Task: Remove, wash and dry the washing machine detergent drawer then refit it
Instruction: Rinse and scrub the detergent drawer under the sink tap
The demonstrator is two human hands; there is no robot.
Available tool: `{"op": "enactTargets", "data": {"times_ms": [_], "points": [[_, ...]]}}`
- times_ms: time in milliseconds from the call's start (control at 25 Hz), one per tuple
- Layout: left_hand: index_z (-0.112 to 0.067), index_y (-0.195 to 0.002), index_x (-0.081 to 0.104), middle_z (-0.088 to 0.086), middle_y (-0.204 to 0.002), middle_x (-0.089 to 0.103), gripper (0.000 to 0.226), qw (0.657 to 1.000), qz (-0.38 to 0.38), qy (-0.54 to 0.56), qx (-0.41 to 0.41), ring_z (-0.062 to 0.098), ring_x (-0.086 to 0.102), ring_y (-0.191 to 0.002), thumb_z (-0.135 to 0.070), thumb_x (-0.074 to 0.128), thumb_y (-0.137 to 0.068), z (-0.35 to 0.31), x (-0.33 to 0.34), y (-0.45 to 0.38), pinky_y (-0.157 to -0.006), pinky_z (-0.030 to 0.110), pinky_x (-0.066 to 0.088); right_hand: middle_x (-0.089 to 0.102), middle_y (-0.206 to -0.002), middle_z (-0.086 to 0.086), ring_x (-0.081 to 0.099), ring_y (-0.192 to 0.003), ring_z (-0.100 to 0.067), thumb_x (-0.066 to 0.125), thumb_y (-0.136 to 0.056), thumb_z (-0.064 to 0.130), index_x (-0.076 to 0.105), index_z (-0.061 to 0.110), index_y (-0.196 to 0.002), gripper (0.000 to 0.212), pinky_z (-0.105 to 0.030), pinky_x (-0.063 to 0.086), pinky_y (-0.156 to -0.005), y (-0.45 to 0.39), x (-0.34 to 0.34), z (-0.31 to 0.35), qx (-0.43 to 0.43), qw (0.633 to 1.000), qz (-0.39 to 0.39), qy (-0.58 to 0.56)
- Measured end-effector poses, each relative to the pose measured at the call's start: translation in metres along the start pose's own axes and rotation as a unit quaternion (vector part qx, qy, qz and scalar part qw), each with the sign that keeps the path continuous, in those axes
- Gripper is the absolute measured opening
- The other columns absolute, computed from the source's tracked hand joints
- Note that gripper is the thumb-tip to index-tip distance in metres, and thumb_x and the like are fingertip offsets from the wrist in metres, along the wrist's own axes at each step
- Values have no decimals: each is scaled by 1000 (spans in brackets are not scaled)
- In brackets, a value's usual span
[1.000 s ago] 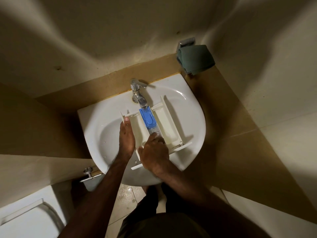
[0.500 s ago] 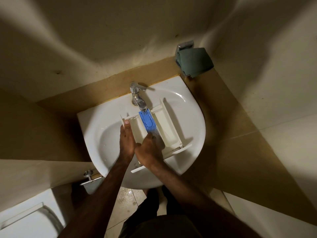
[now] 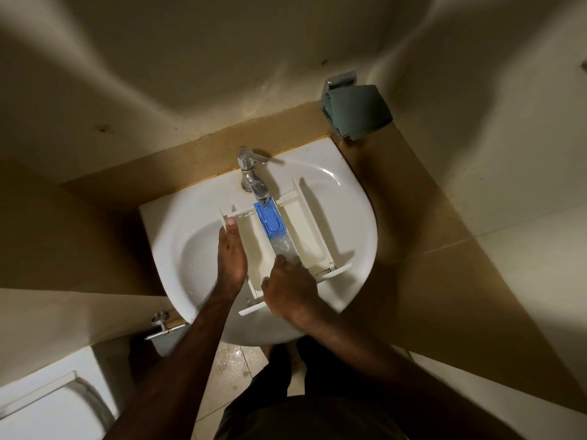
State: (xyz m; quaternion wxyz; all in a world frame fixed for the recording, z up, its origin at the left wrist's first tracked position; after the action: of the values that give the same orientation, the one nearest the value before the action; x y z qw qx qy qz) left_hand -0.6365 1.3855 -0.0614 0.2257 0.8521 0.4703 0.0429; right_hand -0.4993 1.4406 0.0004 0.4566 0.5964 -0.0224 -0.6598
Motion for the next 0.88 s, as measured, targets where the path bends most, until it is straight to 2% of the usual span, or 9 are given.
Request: {"op": "enactTargets", "data": {"times_ms": [40,160,240,320,400,560,680,800,880], "points": [[-16,-130,61,8,-115,75,65,1000,-1,-5,2,22,73,-106,-65,27,-107,0,-1,0,-92,44,60,57,-142,-21,55,-131,-36,44,-107,35,41,-4,-144,54,-40,40,-111,4,3,0,-15,999,-7,40],[-16,-131,62,2,-112,75,56,1000,8,4,7,7,74,-97,-54,27,-111,-5,-1,3,-84,27,60,50,-149,-27,46,-138,-38,34,-110,42,29,-12,-153,69,-47,27,-120,3,5,4,-43,991,-21,122],[-19,-133,61,-1,-112,75,53,1000,18,8,11,2,73,-94,-52,26,-111,-8,0,3,-80,21,60,53,-148,-22,44,-140,-34,30,-110,47,36,-9,-151,69,-51,22,-120,-2,1,9,-56,986,-36,151],[-21,-135,60,-3,-112,75,53,1000,22,-3,16,1,73,-93,-52,25,-111,-11,-2,5,-77,19,60,49,-153,-20,40,-145,-32,28,-109,53,34,-7,-152,74,-55,13,-123,-6,2,9,-56,990,-37,123],[-21,-132,60,-5,-108,74,50,999,27,-8,24,4,74,-95,-50,24,-112,-13,-2,6,-74,16,58,36,-163,-19,33,-152,-30,30,-107,58,24,-2,-159,78,-63,3,-124,-9,6,3,-37,997,-29,62],[-19,-130,62,-5,-110,75,50,999,35,-2,27,8,74,-101,-47,25,-113,-19,-2,10,-75,13,55,20,-171,-13,35,-151,-30,38,-106,53,13,8,-164,77,-71,13,-121,-8,8,4,-40,997,-55,34],[-24,-130,63,-6,-113,75,49,998,55,-3,14,8,73,-103,-52,27,-111,-19,-2,12,-77,16,56,37,-164,-18,43,-146,-34,34,-107,54,17,8,-162,74,-67,15,-121,-7,9,-1,-44,997,-54,44],[-36,-130,60,-6,-119,74,48,997,72,-1,-37,17,72,-109,-65,31,-105,-11,-6,15,-87,37,61,56,-148,-22,53,-136,-34,26,-107,56,26,6,-161,74,-58,21,-120,5,4,-5,-57,993,-47,89],[-33,-134,58,-3,-118,74,45,995,77,-5,-58,21,73,-107,-61,36,-107,-5,-8,20,-85,40,62,65,-139,-18,60,-129,-33,29,-106,53,40,9,-156,68,-53,29,-118,17,-6,-6,-91,990,-50,101]]}}
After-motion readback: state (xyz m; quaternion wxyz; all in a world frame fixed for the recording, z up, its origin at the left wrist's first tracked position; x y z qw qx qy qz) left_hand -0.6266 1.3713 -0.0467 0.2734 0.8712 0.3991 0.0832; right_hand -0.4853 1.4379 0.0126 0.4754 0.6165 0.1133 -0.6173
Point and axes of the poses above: each hand's wrist, its own y-axis away from the middle knuckle, its own x-axis out of the palm, z = x × y, the point moved 9 cm from there along -y, towards the middle knuckle
